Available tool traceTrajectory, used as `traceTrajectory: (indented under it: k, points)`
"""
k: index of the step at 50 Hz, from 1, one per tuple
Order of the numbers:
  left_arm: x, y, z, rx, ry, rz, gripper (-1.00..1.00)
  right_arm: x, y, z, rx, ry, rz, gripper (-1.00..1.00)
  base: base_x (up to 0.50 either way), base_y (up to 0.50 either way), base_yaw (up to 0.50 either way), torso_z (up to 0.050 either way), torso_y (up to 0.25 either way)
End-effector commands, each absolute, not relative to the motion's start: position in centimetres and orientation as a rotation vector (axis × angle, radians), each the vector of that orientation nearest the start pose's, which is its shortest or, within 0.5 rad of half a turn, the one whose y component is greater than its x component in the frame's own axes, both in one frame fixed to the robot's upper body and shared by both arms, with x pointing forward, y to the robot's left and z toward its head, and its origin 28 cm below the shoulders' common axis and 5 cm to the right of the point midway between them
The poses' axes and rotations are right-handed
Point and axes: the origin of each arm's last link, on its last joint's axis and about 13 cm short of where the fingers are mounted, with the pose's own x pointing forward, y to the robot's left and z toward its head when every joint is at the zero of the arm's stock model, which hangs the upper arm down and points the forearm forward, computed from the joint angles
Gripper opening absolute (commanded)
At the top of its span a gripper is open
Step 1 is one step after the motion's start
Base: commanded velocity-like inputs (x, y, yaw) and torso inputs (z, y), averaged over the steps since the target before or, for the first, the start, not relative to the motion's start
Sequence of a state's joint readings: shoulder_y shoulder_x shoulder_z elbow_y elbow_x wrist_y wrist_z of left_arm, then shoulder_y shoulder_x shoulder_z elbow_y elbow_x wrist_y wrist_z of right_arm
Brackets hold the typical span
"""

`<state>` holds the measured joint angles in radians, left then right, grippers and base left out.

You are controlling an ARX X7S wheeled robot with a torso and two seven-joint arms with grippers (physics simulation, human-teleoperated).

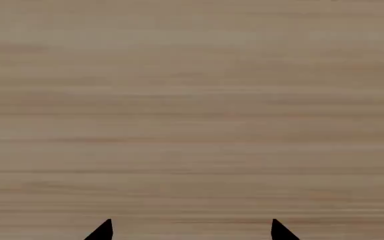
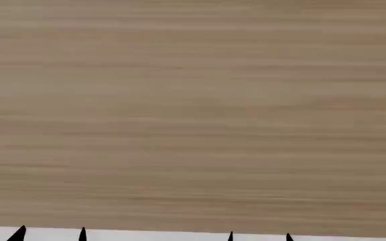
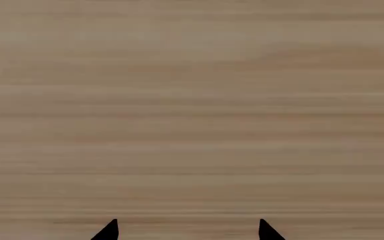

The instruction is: Put the right moka pot on the stove.

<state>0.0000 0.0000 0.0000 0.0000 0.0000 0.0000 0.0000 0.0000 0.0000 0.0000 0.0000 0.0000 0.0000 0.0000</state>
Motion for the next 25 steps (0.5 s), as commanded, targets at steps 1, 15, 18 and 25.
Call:
traceTrajectory:
  k: [1,15,18,25]
  points:
    - [21.05,20.57,1.3,0.01,0.0,0.0,1.0,21.05,-9.63,1.3,0.0,0.0,0.0,1.0,0.0,0.0,0.0,0.0,0.0]
    - [20.97,20.51,1.32,-0.005,-0.012,-0.009,1.0,21.02,-9.67,1.28,0.002,0.004,0.0,1.0,0.0,0.0,0.0,0.021,0.009]
    - [20.96,20.52,1.35,-0.007,-0.012,-0.01,1.0,21.05,-9.69,1.33,0.004,0.003,-0.003,1.0,0.0,0.0,0.0,0.028,0.014]
    - [20.96,20.52,1.28,-0.011,-0.013,-0.012,1.0,21.04,-9.73,1.24,0.001,0.002,-0.007,1.0,0.0,0.0,0.0,0.031,0.019]
